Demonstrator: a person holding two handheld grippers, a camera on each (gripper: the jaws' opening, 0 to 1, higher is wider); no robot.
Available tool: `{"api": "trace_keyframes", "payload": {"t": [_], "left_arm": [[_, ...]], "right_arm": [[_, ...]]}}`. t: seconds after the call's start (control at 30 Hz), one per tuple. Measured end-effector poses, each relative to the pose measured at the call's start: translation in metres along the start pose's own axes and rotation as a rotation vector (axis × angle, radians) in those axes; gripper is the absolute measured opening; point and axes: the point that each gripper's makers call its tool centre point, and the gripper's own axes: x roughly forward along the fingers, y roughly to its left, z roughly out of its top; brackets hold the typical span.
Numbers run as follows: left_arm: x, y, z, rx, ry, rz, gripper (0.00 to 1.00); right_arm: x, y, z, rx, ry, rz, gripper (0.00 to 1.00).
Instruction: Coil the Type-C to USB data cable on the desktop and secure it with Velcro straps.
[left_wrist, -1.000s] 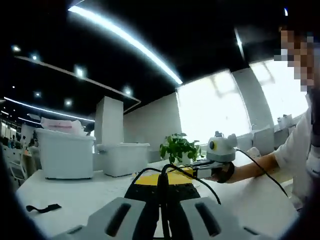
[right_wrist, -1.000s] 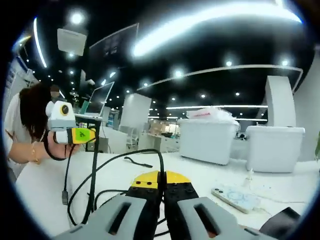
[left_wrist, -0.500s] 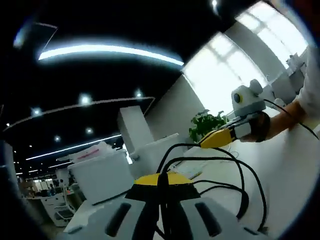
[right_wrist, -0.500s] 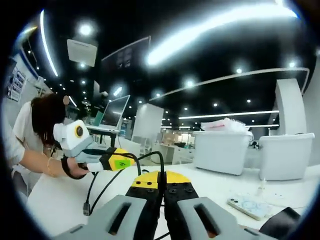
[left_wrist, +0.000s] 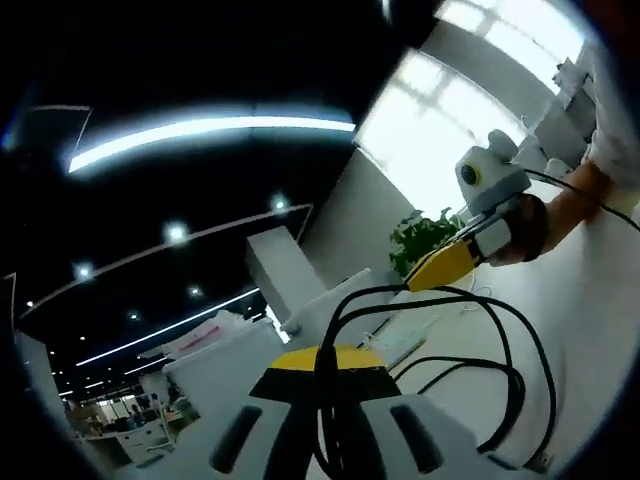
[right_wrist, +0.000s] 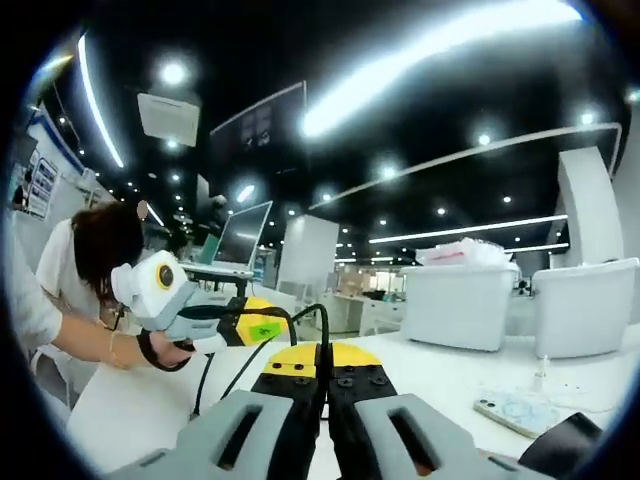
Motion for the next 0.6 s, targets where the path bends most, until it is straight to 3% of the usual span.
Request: {"api": "trace_keyframes", "payload": {"t": [0.6], "left_arm": [[0.000, -0.003, 0.000, 0.065, 0.016, 0.021, 0.08]], "right_arm": [[0.001, 0.031, 0.004, 0.091, -0.018, 0.131, 0.01]]}}
